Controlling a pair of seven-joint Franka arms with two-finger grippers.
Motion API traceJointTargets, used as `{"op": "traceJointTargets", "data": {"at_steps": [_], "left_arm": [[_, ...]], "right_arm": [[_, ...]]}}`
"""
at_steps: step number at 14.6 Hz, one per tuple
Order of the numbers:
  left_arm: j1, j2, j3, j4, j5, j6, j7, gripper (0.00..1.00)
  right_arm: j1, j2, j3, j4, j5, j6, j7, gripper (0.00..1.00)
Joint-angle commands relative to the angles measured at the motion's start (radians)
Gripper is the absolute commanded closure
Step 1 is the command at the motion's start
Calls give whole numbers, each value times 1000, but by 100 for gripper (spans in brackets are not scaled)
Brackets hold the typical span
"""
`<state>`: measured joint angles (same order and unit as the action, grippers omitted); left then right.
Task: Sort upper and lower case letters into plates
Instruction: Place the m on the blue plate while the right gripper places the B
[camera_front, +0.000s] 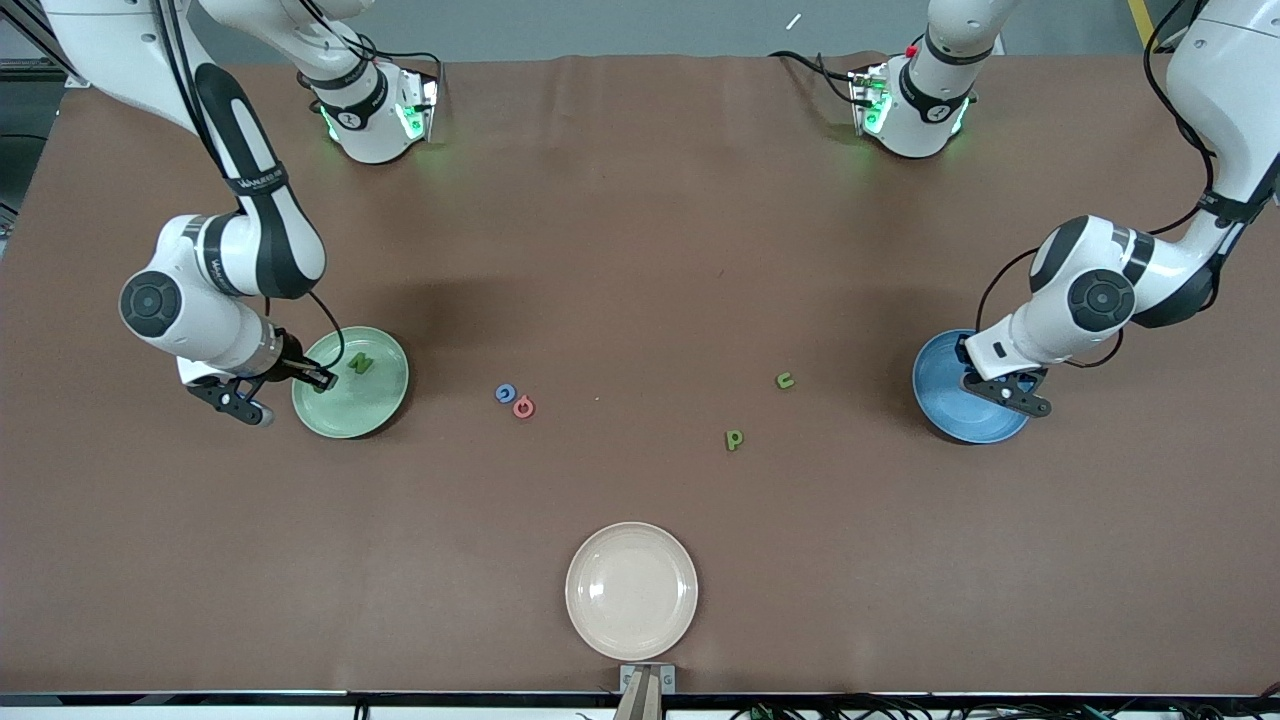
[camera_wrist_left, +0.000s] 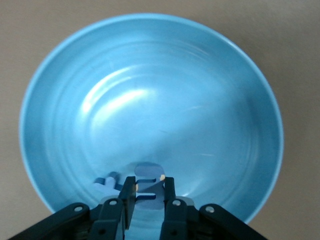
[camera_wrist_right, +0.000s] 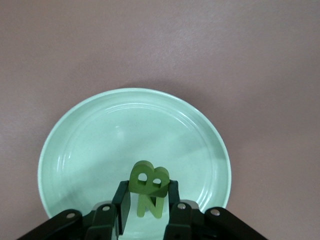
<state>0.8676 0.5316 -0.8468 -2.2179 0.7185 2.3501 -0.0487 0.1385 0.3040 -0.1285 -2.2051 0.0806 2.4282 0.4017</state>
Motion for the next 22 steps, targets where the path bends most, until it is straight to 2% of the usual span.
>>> {"op": "traceJointTargets", "data": {"at_steps": [1, 3, 5, 7, 9, 10, 11, 16, 17, 18, 19, 20, 22], "left_arm": [[13, -19, -14, -34, 16, 9, -2, 85], [13, -15, -14, -34, 16, 9, -2, 84], [13, -13, -14, -31, 16, 9, -2, 72], [13, -15, -14, -31, 16, 9, 12, 50], [13, -18, -14, -25, 16, 9, 36, 18], [13, -18, -15, -22, 16, 9, 35, 7], [13, -19, -24, -19, 16, 8, 32, 1], [13, -22, -161, 41, -4, -60, -97, 1], [11, -15, -191, 46, -5, -60, -152, 1], [10, -9, -214, 47, -5, -60, -213, 1], [1, 4, -238, 50, -5, -60, -291, 1], [-15, 11, -251, 61, -5, -60, -394, 1], [-88, 45, -252, 79, -5, -58, -706, 1]], "right_arm": [[-14, 29, 18, -27, -2, 51, -29, 98], [-23, 40, 18, -28, -2, 52, -34, 98], [-28, 47, 18, -27, -2, 52, -38, 98], [-36, 55, 18, -27, -2, 52, -46, 97], [-40, 58, 18, -27, -2, 54, -47, 97], [-40, 60, 18, -27, -2, 57, -47, 97], [-40, 64, 18, -27, -2, 58, -47, 96], [-40, 84, 20, -27, -1, 65, -46, 92], [-40, 84, 18, -27, -1, 63, -47, 80], [-40, 84, 18, -25, -2, 57, -60, 51], [-42, 84, 18, -22, -1, 54, -75, 14], [-51, 81, 18, -19, -1, 51, -78, 0], [-51, 73, 20, -16, 1, 32, -77, 0]]}}
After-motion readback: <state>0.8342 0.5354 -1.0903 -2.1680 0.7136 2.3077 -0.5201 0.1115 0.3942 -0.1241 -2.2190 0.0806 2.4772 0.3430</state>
